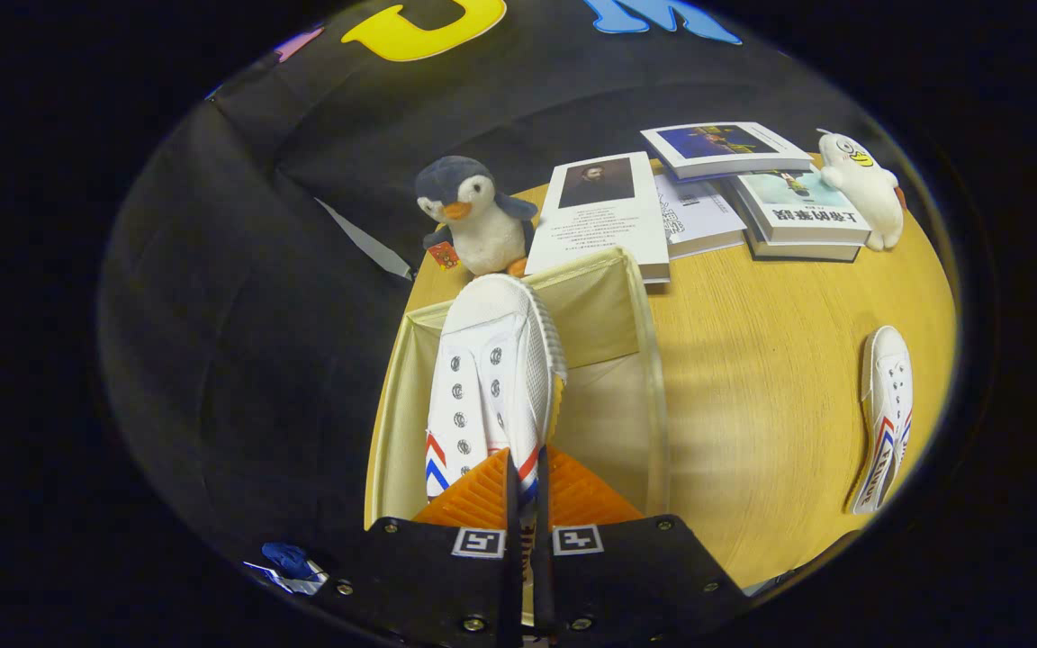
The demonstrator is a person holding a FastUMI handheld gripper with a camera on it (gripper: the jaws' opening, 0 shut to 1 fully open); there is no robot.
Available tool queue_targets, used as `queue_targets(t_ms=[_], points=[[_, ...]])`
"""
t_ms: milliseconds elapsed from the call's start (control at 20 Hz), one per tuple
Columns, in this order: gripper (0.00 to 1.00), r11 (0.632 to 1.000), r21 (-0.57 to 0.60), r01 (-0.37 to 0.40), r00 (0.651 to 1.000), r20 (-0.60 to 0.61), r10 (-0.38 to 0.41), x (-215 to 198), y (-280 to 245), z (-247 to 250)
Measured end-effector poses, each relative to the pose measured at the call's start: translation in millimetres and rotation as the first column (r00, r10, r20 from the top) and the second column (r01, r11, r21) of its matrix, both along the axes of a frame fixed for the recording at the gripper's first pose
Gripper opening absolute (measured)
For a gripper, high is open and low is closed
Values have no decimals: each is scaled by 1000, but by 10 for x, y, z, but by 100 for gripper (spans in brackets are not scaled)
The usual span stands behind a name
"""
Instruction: Open the storage box then place both shoes into the box .Put the left shoe in first, then the right shoe, with the right side of both shoes facing outward in a uniform manner.
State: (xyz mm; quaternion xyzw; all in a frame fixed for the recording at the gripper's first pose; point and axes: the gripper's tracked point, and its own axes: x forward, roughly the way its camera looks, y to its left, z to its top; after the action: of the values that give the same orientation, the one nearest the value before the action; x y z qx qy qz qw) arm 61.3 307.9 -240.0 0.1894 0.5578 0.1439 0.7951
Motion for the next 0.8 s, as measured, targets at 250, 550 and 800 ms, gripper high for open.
queue_targets(t_ms=[250,550,800], points=[[5,998,-38,-45,998,-35,43,-95,166,-197],[5,995,-48,-92,992,-95,87,-183,411,-481],[5,993,-44,-109,989,-105,103,-173,469,-569]])
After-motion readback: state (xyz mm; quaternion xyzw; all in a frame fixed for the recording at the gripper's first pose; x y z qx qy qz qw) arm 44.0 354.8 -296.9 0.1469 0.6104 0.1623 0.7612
